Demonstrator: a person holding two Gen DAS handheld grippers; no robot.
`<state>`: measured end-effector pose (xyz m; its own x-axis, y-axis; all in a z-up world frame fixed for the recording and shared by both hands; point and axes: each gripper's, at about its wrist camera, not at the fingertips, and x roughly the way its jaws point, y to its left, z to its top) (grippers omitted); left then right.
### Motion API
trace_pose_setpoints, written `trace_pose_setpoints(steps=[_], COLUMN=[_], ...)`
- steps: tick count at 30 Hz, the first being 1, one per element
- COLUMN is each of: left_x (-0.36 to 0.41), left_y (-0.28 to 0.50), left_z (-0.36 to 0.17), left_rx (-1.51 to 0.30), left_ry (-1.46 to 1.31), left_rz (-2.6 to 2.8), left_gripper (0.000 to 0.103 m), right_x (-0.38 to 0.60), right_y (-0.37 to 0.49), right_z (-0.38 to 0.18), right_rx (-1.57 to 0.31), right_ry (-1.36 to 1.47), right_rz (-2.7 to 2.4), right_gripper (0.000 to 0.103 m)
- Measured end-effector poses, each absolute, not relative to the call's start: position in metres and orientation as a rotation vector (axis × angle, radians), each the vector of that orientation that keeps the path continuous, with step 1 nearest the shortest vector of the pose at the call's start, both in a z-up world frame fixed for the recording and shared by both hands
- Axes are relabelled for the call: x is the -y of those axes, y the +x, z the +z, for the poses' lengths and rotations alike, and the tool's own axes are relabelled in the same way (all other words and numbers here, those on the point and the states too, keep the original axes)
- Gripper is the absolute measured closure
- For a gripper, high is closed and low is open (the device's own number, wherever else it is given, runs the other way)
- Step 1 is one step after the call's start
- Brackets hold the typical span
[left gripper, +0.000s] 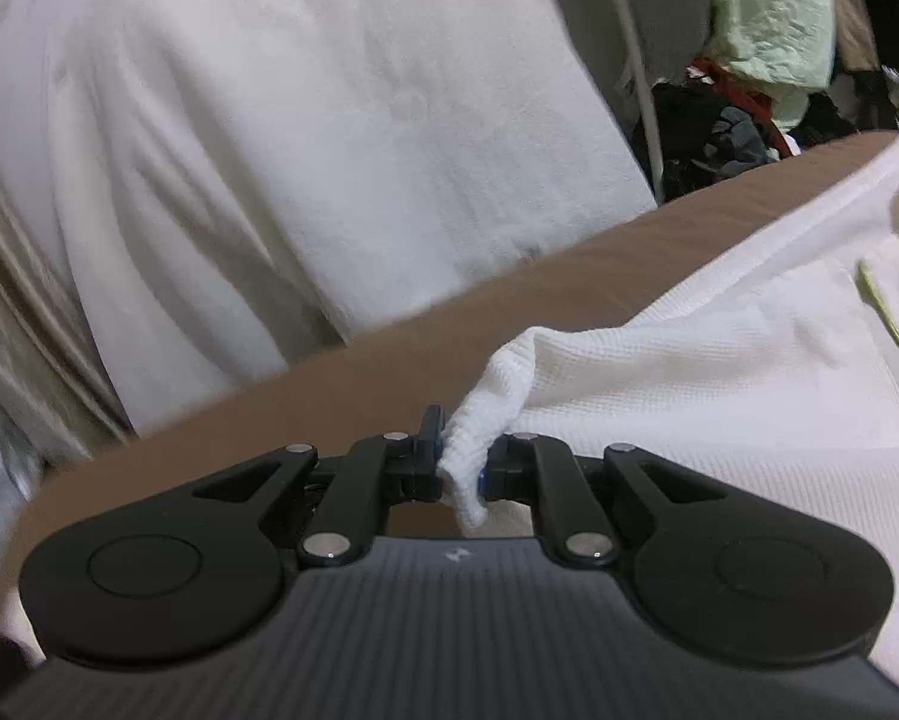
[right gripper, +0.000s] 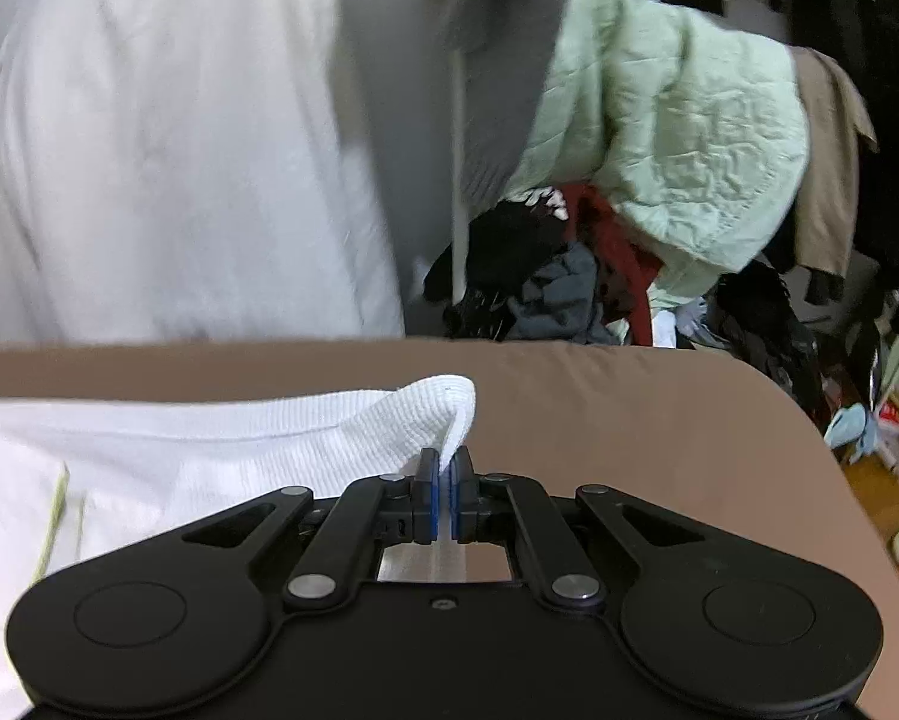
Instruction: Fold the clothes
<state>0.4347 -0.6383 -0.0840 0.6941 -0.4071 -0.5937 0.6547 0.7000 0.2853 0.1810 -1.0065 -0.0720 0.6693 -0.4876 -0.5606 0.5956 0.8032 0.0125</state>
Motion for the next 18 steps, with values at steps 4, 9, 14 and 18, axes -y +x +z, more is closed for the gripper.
trace_pose_setpoints(steps=[4, 9, 14, 18], left_x=[0.651, 0.634, 0.591, 0.583], left_y=[0.451, 0.458, 0.476, 0.48], left_z=[-0.128, -0.138, -0.116, -0.12], left_rx=[-0.575, -0.541, -0.681, -0.733], left_ry=[0.621, 0.667, 0.306, 0.265], left_rz=[-0.546, -0.494, -0.557, -0.608], left_gripper=[0.076, 0.059, 0.052, 0.049], right_x=[1.007, 1.009, 0.989, 0.946], right_y=[0.193, 0.196, 0.207, 0.243], right_z=[-0.092, -0.09, -0.07, -0.084], right_rx=[-0.671, -0.654, -0.539, -0.628], right_ry=[0.098, 0.113, 0.362, 0.359], right_rz=[-0.756, -0.881, -0.551, -0.304], right_gripper=[0.1, 0.089, 0.066, 0.064])
